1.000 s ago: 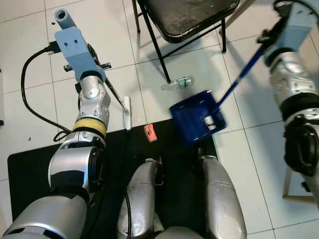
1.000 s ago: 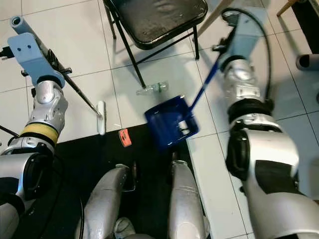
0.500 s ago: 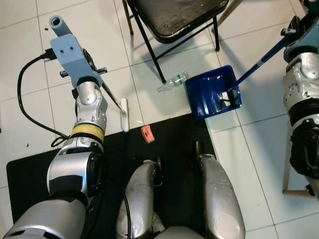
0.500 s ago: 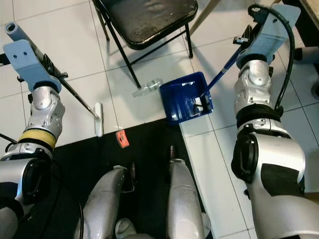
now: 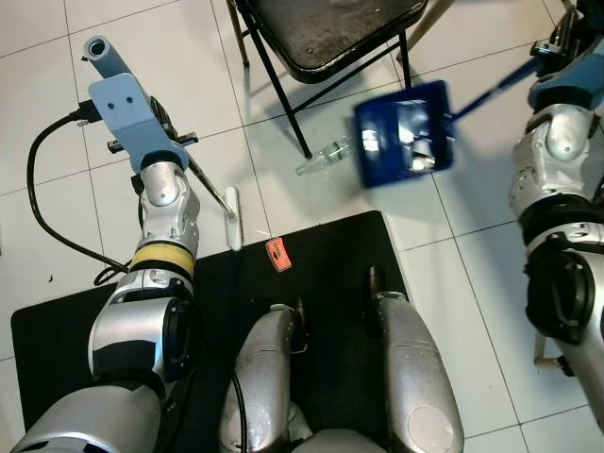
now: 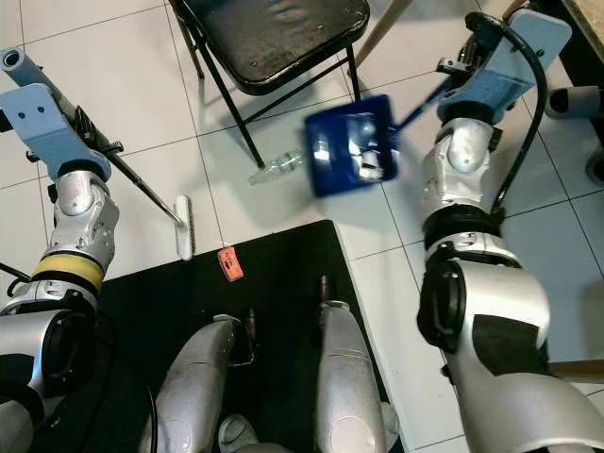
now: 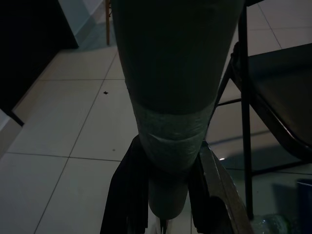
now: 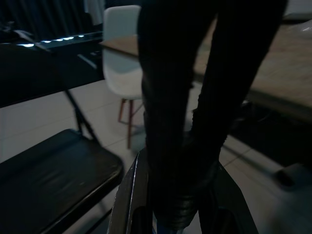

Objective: Sweep floor

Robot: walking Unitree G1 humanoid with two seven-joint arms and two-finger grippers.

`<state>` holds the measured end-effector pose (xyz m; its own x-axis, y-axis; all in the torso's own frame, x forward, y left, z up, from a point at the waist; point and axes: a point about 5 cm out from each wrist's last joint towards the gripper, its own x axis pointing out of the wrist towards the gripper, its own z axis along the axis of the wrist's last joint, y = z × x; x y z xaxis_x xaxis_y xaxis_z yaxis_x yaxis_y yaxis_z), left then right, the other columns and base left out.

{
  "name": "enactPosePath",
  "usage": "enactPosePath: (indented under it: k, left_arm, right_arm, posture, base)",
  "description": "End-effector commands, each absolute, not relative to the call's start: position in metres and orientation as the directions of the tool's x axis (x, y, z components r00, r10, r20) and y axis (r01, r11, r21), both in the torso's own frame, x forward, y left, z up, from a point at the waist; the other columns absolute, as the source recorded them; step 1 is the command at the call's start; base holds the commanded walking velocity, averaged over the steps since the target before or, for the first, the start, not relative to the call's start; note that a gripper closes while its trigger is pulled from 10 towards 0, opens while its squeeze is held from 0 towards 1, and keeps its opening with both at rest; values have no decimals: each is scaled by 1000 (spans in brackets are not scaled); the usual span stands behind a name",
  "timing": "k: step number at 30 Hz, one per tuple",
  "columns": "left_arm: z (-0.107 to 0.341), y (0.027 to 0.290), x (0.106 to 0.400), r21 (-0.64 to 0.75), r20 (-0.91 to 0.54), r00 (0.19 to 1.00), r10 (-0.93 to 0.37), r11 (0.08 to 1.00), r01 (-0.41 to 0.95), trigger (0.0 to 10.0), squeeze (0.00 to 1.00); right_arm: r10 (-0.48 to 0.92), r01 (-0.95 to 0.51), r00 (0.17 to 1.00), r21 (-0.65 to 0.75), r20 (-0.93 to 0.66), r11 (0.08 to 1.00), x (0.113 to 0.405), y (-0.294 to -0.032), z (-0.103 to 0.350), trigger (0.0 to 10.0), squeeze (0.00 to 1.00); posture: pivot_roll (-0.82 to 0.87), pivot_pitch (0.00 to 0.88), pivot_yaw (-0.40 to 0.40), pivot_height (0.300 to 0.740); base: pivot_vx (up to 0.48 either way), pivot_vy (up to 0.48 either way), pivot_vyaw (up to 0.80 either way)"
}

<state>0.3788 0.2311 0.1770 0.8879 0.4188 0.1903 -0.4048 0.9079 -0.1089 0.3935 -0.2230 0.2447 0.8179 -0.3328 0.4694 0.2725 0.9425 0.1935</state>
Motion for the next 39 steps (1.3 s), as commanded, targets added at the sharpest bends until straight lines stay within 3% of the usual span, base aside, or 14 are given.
enactPosePath:
  k: [1, 8, 28, 39]
  left_arm:
    - [168, 237, 372, -120, 184, 878, 443, 896, -427, 10000, 0]
    - [161, 234, 366, -124, 196, 907, 373, 927, -354, 10000, 0]
    - [147, 236, 349, -94, 191, 916, 353, 935, -341, 10000, 0]
    - [145, 229, 350, -60, 162, 928, 336, 942, -331, 10000, 0]
  right_arm:
    - [-342, 277, 819, 205, 461, 939, 388, -226, 230, 10000, 0]
    - [-299, 187, 879, 307, 372, 933, 383, -219, 194, 10000, 0]
    - [-267, 199, 929, 263, 256, 944, 375, -210, 156, 10000, 0]
    - [-173, 129, 971, 245, 165, 961, 377, -200, 142, 10000, 0]
  posture:
    - [87, 441, 46, 740]
    - [93, 463, 42, 740]
    - [102, 512, 29, 740]
    - [121, 518, 33, 740]
  base:
    - [0, 0, 0]
    - [0, 0, 0]
    - [0, 0, 0]
    - [0, 0, 0]
